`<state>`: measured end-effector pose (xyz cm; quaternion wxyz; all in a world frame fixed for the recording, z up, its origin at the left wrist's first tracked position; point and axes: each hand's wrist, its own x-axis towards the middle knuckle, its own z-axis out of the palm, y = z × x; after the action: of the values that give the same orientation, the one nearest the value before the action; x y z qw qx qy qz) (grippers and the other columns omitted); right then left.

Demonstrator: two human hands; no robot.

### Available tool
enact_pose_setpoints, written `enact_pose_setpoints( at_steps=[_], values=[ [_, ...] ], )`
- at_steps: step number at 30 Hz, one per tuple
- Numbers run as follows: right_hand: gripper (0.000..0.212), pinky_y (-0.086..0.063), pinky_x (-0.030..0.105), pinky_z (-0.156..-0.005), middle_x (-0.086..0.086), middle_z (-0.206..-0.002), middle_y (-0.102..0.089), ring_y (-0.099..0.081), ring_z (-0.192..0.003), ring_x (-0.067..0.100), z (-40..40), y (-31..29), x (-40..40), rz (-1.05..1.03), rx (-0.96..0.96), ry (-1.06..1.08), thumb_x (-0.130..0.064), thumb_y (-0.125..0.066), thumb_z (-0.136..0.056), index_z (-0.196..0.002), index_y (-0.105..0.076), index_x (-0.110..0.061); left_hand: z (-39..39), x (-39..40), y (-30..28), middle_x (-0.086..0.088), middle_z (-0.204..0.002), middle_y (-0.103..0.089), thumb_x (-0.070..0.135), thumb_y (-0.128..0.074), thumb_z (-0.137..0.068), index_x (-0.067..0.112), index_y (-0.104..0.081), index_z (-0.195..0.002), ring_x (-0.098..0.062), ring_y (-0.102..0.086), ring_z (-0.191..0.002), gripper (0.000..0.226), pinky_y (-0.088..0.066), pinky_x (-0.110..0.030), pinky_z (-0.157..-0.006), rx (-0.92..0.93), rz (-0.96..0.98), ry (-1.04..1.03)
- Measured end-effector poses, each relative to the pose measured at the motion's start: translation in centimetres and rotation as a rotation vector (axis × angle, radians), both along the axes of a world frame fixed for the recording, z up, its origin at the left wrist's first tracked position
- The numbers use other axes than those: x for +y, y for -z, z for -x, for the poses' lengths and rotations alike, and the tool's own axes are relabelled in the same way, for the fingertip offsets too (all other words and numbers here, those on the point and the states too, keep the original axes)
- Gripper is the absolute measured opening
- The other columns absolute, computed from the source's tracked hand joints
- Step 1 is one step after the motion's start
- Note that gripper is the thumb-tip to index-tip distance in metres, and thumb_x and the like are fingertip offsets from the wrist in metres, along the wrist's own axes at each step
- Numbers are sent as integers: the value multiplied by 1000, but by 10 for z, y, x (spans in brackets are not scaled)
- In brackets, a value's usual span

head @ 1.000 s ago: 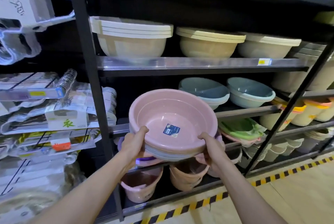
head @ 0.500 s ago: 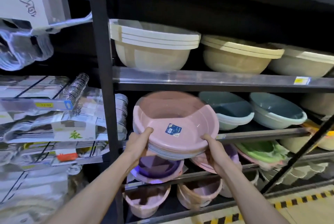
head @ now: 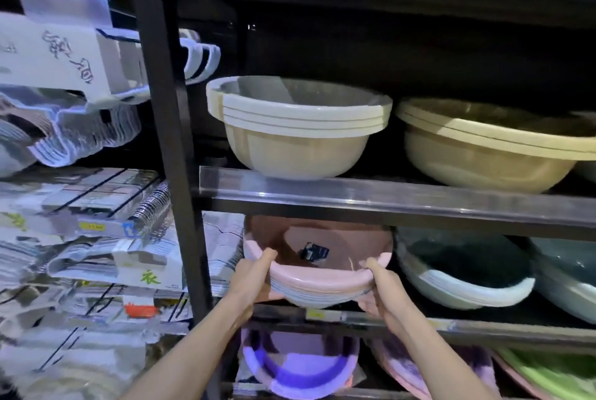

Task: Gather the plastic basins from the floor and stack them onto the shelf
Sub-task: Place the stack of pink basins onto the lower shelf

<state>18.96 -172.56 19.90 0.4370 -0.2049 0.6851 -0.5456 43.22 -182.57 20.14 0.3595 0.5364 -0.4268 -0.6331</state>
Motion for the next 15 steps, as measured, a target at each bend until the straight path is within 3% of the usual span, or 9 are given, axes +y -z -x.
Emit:
enact_pose_setpoints(
  at_steps=[6, 8, 10, 11, 13, 15],
  values=[
    [35, -57, 30, -52, 19, -95, -70, -70, -77, 31, 22, 13, -37, -22, -1, -42, -30, -63, -95, -112, -64, 0, 13, -25, 17, -25, -101, -76, 31, -72, -89, 0, -66, -109, -36, -78, -87, 38, -66, -41, -60, 23, -44, -69],
    [37, -56, 28, -50, 19, -91, -67, -68, -72, 29, 26, 21, -46, -40, -3, -55, -29, -60, -98, -113, -63, 4, 15, -31, 25, -14, -77, -74, 33, -73, -86, 3, -63, -90, -24, -74, -65, 32, -61, -33, -50, 3, -29, -80],
    [38, -56, 28, -50, 17, -86, -65, -67, -67, 27, 30, 28, -53, -69, 0, -71, -29, -57, -100, -113, -63, 6, 17, -36, 33, -1, -53, -58, 33, -71, -86, 7, -57, -77, -14, -58, -44, 31, -55, -27, -44, -22, -20, -93],
    [39, -56, 28, -50, 17, -87, -66, -67, -67, 27, 32, 30, -56, -82, 0, -74, -28, -56, -101, -114, -64, 7, 18, -37, 36, -2, -53, -57, 32, -70, -88, 5, -58, -81, -16, -59, -46, 30, -57, -30, -47, -35, -25, -98],
    [37, -57, 29, -49, 20, -93, -68, -69, -69, 29, 32, 35, -61, -103, -5, -67, -27, -55, -101, -115, -64, 7, 19, -41, 41, -10, -70, -64, 33, -69, -90, -3, -62, -100, -29, -70, -69, 38, -66, -46, -70, -69, -23, -109],
    [34, -57, 28, -48, 21, -93, -71, -71, -71, 30, 32, 37, -64, -106, -17, -65, -27, -56, -102, -110, -67, 4, 20, -47, 47, -14, -80, -63, 36, -68, -88, -8, -62, -114, -33, -68, -79, 51, -63, -54, -86, -84, -12, -114]
  ],
)
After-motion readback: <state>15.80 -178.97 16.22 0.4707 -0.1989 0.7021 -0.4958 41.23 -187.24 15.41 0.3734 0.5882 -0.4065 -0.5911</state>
